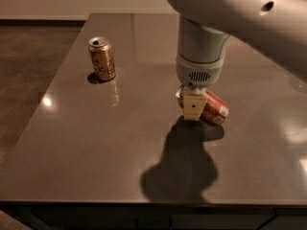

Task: Knock coke can over

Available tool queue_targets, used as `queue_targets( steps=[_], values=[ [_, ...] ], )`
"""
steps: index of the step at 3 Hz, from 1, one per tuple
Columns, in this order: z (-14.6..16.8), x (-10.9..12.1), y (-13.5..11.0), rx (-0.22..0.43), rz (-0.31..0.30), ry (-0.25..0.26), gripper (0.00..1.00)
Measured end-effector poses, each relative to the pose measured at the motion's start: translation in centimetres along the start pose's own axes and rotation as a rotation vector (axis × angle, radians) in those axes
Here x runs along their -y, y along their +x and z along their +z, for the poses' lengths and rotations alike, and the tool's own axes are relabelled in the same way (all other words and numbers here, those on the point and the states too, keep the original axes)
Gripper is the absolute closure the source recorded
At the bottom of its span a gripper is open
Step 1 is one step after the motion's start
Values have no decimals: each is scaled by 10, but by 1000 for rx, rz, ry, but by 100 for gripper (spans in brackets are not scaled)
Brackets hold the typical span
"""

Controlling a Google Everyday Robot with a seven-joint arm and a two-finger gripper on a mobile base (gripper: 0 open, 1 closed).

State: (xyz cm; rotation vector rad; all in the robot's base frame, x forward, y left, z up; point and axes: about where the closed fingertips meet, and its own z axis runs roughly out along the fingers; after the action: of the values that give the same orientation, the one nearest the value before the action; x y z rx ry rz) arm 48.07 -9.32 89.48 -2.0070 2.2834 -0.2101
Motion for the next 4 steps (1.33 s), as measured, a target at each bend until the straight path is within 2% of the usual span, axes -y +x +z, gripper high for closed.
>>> queue_targets(
  steps=[2,3,4],
  values=[
    [26,-6,12,-95,-27,1,35],
    [26,-5,11,-90,-26,6,12],
    [27,-5,10,-87,-26,10,0]
  ],
)
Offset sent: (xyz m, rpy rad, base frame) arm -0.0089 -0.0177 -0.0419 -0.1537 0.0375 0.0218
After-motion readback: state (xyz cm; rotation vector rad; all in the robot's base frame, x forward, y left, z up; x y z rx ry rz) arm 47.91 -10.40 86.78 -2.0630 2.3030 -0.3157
